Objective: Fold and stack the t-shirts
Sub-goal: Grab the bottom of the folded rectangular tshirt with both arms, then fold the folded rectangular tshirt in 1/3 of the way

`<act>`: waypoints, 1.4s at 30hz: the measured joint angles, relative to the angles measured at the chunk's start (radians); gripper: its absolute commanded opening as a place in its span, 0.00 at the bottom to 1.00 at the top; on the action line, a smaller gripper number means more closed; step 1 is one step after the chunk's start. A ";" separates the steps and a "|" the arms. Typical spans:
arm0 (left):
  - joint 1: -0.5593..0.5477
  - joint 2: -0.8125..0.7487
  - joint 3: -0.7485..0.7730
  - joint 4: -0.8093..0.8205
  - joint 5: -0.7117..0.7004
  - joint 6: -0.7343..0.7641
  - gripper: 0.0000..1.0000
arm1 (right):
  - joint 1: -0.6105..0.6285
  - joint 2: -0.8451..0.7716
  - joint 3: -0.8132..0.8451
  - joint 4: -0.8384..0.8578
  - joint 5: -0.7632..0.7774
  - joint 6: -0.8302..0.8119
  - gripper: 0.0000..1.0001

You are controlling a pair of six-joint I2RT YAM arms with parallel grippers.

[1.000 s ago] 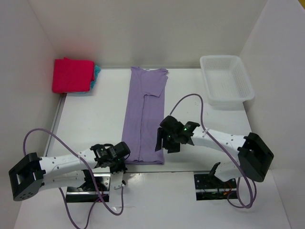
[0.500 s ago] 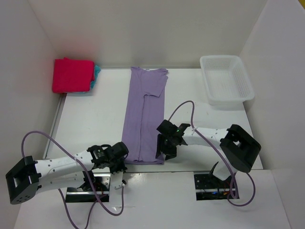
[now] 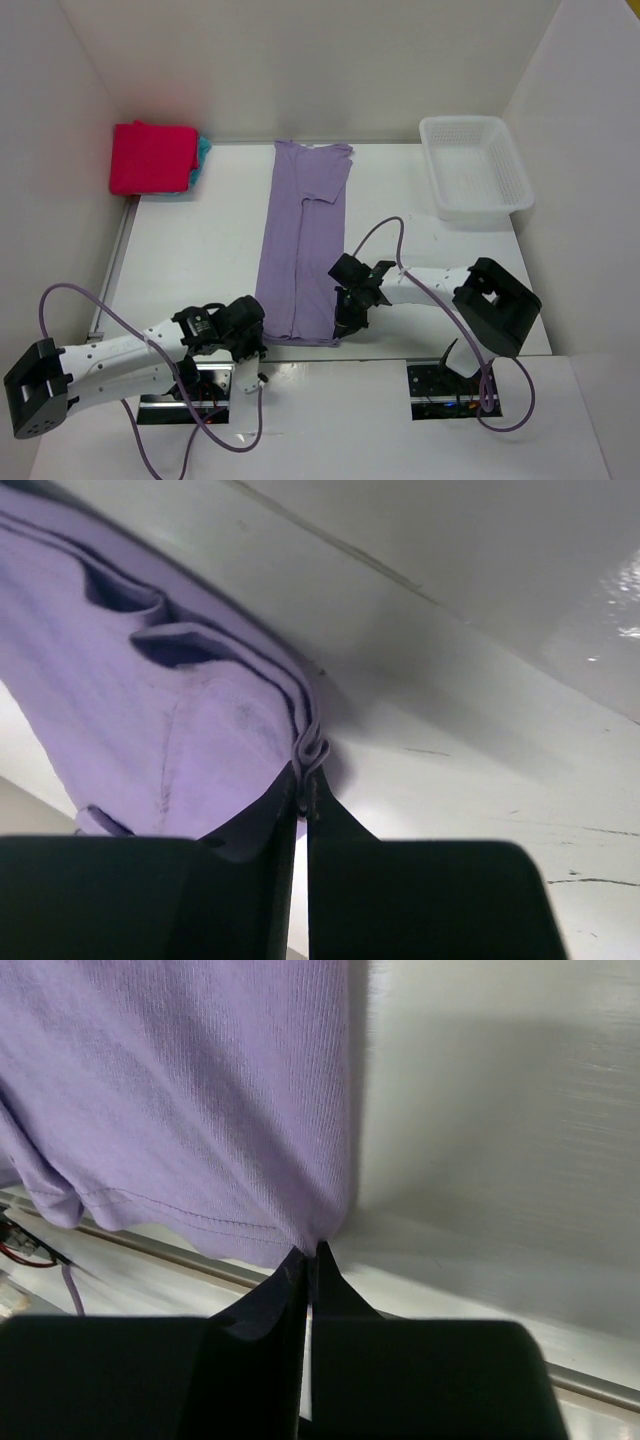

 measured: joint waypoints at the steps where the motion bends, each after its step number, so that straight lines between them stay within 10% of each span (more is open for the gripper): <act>1: 0.003 -0.005 0.000 0.005 0.002 -0.005 0.00 | 0.000 0.000 0.001 0.000 -0.001 0.000 0.00; 13: 0.178 0.014 0.141 -0.007 0.023 -0.149 0.00 | -0.085 -0.043 0.189 -0.135 0.009 -0.129 0.00; 24: 0.554 0.398 0.475 0.179 0.132 -0.200 0.00 | -0.323 0.104 0.496 -0.193 -0.004 -0.332 0.00; 42: 0.655 0.794 0.642 0.528 0.192 -0.197 0.00 | -0.528 0.489 0.868 -0.230 -0.131 -0.505 0.00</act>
